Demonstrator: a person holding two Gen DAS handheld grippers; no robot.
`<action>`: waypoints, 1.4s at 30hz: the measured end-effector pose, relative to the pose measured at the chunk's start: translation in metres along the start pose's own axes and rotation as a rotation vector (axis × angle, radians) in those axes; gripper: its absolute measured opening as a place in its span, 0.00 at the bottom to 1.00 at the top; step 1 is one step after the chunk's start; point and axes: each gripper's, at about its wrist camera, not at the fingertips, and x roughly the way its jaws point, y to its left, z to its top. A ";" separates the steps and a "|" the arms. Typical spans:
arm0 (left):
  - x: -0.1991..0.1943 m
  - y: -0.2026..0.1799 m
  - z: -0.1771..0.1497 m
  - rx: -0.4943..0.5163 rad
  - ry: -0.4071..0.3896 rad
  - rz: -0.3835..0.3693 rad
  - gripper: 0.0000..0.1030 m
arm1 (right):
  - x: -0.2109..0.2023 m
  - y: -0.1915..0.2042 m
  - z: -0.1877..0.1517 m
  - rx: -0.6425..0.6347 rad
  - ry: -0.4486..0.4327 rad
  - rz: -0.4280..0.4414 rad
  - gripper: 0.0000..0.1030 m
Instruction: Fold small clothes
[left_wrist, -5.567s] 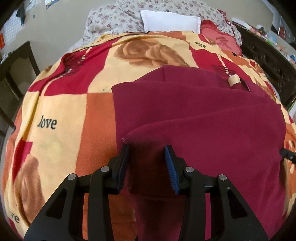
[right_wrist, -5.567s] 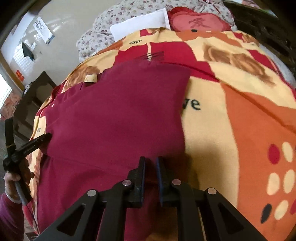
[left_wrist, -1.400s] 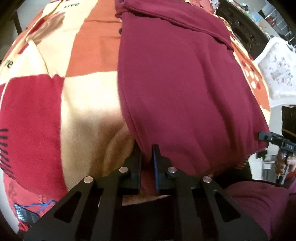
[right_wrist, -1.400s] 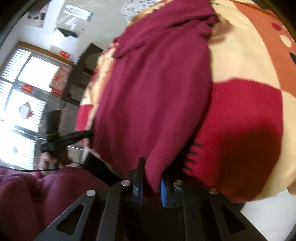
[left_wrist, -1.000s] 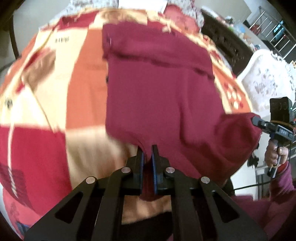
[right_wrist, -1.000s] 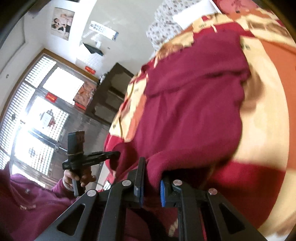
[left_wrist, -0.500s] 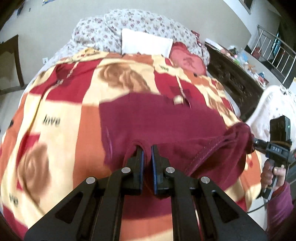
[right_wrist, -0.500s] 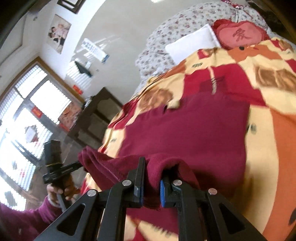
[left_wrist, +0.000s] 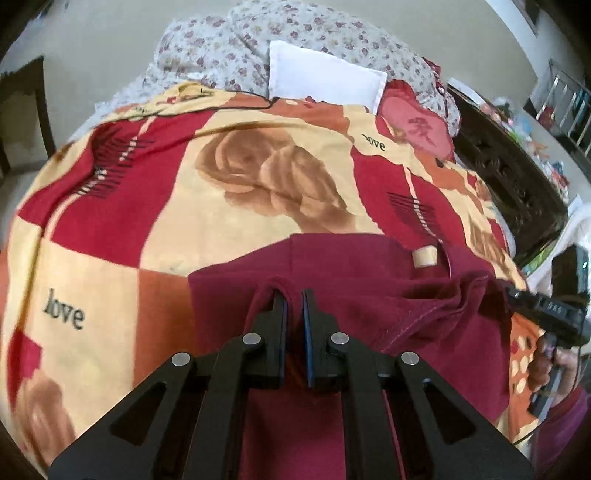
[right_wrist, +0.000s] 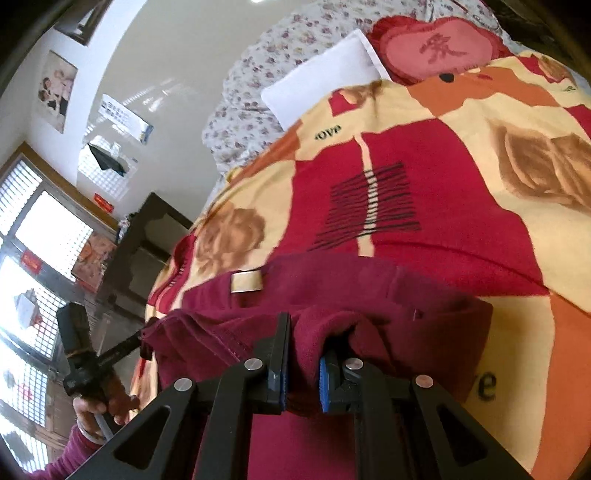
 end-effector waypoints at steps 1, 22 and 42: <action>0.003 0.003 0.003 -0.015 0.009 -0.013 0.06 | 0.001 -0.003 0.001 0.018 -0.007 0.008 0.11; -0.027 -0.005 0.011 0.056 -0.063 -0.005 0.68 | -0.072 -0.015 0.013 0.130 -0.190 0.159 0.43; 0.057 -0.010 0.018 0.026 -0.019 0.141 0.68 | 0.033 0.003 0.036 -0.118 -0.083 -0.249 0.31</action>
